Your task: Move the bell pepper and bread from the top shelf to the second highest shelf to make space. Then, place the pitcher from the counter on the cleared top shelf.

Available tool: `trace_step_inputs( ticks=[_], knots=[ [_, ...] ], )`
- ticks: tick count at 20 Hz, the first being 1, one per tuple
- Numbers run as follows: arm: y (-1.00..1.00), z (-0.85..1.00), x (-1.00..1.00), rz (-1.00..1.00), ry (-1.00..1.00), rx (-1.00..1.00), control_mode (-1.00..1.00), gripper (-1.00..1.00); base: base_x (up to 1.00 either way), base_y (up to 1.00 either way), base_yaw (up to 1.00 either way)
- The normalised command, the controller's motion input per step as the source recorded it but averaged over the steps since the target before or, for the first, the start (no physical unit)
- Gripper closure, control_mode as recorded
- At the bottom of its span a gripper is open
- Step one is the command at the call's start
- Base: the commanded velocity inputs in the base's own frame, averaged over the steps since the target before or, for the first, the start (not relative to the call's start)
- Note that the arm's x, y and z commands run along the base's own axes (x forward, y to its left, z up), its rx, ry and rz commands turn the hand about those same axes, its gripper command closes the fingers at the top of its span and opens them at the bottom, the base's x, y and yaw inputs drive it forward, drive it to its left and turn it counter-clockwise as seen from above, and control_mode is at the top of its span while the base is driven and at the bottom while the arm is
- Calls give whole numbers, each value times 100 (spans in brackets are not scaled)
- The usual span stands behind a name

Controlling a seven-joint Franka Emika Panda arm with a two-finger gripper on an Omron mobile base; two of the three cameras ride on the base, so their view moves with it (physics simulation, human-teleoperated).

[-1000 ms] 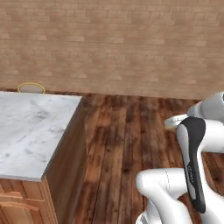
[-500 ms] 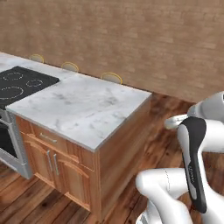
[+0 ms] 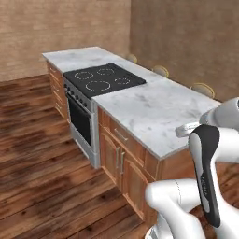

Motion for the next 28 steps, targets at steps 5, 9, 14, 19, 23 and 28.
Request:
trace_step_inputs(
  ticks=[5,9,14,19,23,28],
  knots=[
    [0,0,0,0,0,0,100,-100,26,57,69],
    [0,0,0,0,0,0,100,-100,34,59,69],
    [0,0,0,0,0,0,100,-100,39,60,67],
    [0,0,0,0,0,0,100,-100,43,62,66],
    [0,0,0,0,0,0,100,-100,72,52,59],
    [0,0,0,0,0,0,100,-100,100,9,47]
  ],
)
